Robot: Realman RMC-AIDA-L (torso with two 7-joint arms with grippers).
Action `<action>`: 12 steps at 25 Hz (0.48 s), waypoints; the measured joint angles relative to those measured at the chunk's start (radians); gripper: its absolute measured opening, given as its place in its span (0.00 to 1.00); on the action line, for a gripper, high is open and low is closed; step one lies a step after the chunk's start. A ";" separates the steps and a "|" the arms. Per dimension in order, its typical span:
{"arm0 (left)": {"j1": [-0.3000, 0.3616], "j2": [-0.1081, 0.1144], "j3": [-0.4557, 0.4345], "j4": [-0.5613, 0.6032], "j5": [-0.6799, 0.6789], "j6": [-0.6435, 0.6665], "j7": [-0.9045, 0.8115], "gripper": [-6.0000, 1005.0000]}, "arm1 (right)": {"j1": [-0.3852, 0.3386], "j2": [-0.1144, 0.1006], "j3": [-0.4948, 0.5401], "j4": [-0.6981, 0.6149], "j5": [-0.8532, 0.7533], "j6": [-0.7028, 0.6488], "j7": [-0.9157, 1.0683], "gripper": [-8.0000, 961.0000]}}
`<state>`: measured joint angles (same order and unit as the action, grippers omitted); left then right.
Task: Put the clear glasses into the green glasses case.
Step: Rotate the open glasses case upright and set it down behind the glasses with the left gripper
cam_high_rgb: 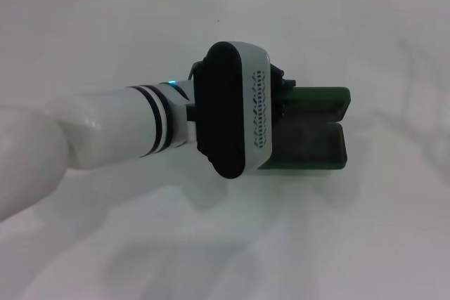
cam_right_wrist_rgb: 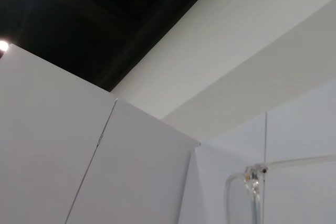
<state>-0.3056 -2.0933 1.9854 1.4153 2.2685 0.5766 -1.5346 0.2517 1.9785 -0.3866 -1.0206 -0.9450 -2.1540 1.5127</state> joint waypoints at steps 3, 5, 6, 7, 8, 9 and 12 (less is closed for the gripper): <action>0.003 0.000 0.014 -0.011 -0.001 -0.030 0.000 0.15 | -0.010 0.000 -0.001 0.001 0.007 0.000 0.000 0.07; 0.003 -0.001 0.023 -0.018 -0.001 -0.041 -0.001 0.15 | -0.015 0.000 -0.003 0.001 0.013 0.000 0.000 0.07; 0.003 -0.001 0.025 -0.023 -0.001 -0.045 -0.001 0.15 | -0.016 0.000 -0.005 0.002 0.015 0.000 0.000 0.07; 0.003 -0.001 0.026 -0.029 -0.002 -0.048 -0.001 0.15 | -0.017 0.000 -0.006 0.004 0.016 0.000 0.000 0.07; 0.001 -0.001 0.027 -0.035 -0.003 -0.048 -0.001 0.15 | -0.017 0.000 -0.007 0.006 0.017 0.000 0.000 0.07; -0.001 -0.001 0.029 -0.041 -0.005 -0.048 -0.001 0.15 | -0.018 0.000 -0.007 0.009 0.017 -0.001 0.000 0.07; -0.006 -0.001 0.037 -0.053 -0.012 -0.055 -0.001 0.17 | -0.019 0.000 -0.007 0.013 0.017 -0.001 0.000 0.07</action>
<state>-0.3117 -2.0939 2.0220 1.3621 2.2562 0.5211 -1.5355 0.2325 1.9788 -0.3936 -1.0077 -0.9280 -2.1550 1.5123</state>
